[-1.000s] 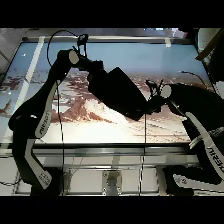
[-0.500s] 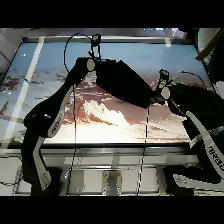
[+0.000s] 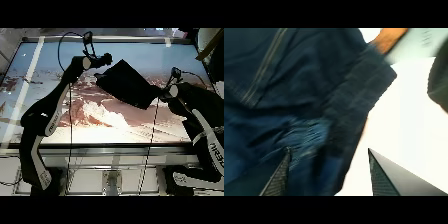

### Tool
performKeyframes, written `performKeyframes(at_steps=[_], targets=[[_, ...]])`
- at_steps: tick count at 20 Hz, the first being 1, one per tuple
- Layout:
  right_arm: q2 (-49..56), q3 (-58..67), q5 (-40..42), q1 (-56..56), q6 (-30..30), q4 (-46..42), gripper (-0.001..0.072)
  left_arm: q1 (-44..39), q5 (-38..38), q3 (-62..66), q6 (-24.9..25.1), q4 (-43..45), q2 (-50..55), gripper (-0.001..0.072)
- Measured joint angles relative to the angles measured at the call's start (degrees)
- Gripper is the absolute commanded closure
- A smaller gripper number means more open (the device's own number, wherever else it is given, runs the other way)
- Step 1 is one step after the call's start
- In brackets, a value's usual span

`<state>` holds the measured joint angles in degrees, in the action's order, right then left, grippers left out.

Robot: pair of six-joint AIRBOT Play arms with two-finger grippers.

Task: Fold the clothes and pants, and hang the long-sleeved shirts on hangers.

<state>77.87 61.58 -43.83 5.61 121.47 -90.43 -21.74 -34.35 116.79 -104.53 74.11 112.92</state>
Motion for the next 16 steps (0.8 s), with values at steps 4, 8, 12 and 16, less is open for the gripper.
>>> performKeyframes(at_steps=[4,8,12,16], targets=[[0.00,0.00,-1.92,-2.19,-8.09,1.29,0.0189,2.97,-3.58,0.02,2.78,0.15,-6.19,0.0213],[-1.27,0.00,-3.04,-1.73,-19.19,5.18,0.0254,5.20,-10.40,0.04,5.79,3.74,-14.01,0.0214],[-5.95,0.00,-3.32,-0.52,-24.15,7.10,0.0263,6.27,-18.32,-0.02,6.86,9.64,-20.46,0.0213],[-7.58,0.02,-3.56,1.53,-30.67,8.90,0.0204,6.47,-22.88,-0.79,7.08,12.07,-23.45,0.0213]])
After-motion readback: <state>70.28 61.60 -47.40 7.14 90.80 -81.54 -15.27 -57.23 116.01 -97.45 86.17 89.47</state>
